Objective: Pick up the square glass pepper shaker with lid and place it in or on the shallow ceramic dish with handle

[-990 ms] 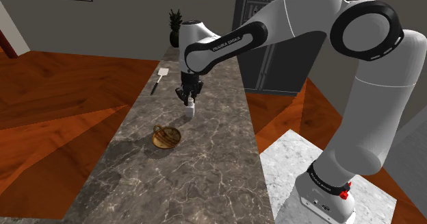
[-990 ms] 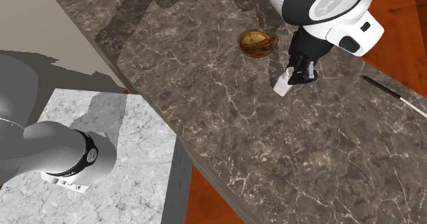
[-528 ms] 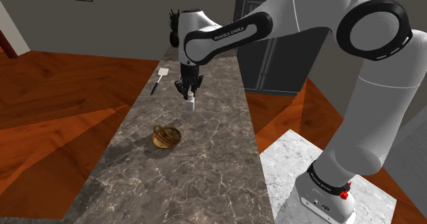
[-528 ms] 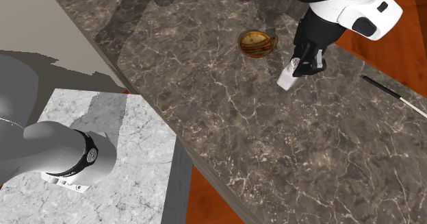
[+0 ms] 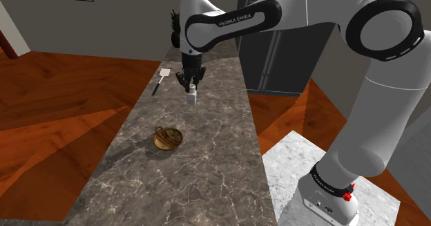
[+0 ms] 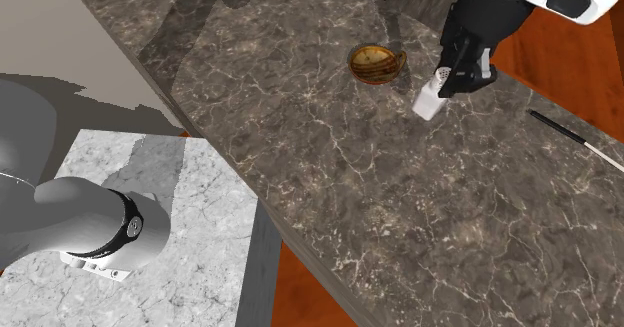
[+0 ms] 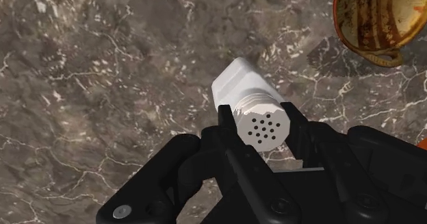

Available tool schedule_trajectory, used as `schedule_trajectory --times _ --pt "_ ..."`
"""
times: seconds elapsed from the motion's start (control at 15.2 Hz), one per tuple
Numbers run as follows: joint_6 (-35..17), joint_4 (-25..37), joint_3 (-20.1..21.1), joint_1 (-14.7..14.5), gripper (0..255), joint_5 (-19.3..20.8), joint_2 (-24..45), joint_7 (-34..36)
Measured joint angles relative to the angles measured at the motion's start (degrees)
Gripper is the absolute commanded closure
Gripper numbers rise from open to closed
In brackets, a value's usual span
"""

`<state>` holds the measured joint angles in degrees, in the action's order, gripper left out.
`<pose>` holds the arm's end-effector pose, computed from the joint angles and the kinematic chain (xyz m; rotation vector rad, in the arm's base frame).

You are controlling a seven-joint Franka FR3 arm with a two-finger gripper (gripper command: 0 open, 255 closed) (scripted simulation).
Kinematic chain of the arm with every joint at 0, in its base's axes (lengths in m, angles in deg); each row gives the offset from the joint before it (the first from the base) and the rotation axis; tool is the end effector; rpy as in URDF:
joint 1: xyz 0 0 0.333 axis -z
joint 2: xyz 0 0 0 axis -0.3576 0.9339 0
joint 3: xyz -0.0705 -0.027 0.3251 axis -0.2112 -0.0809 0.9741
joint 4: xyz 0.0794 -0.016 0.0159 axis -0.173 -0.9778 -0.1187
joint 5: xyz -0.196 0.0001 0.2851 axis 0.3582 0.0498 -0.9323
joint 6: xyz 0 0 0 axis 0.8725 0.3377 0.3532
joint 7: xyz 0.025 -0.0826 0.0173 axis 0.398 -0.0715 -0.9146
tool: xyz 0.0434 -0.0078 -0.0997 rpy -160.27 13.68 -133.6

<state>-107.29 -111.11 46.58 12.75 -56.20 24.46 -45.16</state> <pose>0.5356 0.2149 0.4814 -3.1160 -0.1079 -0.0303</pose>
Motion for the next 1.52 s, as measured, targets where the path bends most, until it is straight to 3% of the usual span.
schedule_trajectory --times 0.53,1.39,1.52 --pt "5.1 4.1 0.3 -0.3 255 -0.3 -1.0 0.4" --pt "11.0 13.3 6.5 -10.9 255 2.6 2.7 17.0" --pt "10.2 13.0 6.7 -11.4 255 2.9 3.3 17.9"
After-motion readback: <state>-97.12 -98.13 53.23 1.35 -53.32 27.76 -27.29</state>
